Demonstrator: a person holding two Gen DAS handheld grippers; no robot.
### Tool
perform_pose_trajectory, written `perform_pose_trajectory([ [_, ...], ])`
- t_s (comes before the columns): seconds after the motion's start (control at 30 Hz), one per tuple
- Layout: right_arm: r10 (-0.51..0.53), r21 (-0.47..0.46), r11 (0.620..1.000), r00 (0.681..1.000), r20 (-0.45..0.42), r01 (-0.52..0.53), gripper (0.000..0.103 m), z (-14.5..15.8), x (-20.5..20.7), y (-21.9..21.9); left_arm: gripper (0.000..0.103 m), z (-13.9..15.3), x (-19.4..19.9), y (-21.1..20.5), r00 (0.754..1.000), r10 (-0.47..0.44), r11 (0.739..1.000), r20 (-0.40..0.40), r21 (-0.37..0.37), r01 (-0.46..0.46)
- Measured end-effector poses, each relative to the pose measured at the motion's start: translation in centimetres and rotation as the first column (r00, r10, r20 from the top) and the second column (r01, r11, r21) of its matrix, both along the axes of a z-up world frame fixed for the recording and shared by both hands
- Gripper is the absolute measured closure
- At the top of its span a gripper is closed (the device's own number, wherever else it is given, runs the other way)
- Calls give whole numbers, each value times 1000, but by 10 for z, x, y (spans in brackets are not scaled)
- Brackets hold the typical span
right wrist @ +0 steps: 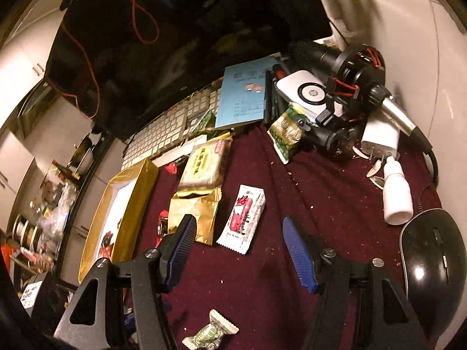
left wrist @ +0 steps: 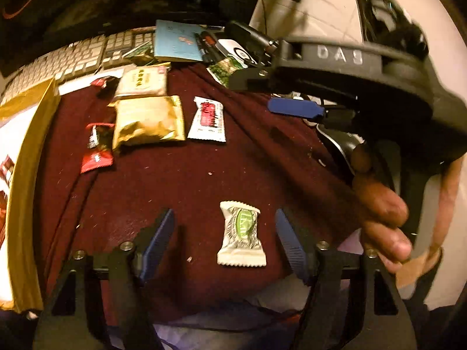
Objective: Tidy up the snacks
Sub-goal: 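Move both tools back over the snacks on the cloth, then grasp green candy with left tool while right tool grasps red-white bar, drop both in tray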
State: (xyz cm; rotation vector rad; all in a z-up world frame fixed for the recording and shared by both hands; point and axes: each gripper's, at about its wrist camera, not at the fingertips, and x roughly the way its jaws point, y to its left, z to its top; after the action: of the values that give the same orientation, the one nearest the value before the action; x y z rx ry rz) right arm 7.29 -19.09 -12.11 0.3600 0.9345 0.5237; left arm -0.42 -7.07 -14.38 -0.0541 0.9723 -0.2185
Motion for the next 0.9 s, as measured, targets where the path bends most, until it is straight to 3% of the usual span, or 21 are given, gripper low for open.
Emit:
perform_pose_trajectory([
  [0.1, 9, -10, 1000, 1000, 2, -9, 45, -3, -2, 1, 64, -11, 1, -8, 1000, -24, 999, -19, 42, 24],
  [0.17, 27, -17, 999, 1000, -7, -27, 51, -8, -1, 6, 83, -11, -2, -7, 1000, -15, 998, 16, 60, 14],
  [0.3, 43, -59, 997, 999, -5, -44, 54, -14, 3, 20, 84, -6, -9, 14, 998, 39, 999, 39, 22, -40],
  [0.43, 46, -147, 988, 999, 2, -45, 61, -20, 13, 40, 84, 12, -19, 57, 985, 146, 985, 88, -106, -137],
  [0.63, -29, -365, 930, 999, 12, 32, 68, -32, 31, 71, 84, 41, -36, 113, 943, 303, 947, 136, -156, -282],
  [0.77, -38, -420, 906, 999, 32, 48, 70, -35, 26, 82, 84, 48, -46, 139, 921, 363, 924, 142, -184, -336],
  [0.9, -4, -453, 891, 999, 41, 22, 84, -38, 14, 92, 84, 57, -57, 172, 882, 442, 887, 166, -231, -401],
])
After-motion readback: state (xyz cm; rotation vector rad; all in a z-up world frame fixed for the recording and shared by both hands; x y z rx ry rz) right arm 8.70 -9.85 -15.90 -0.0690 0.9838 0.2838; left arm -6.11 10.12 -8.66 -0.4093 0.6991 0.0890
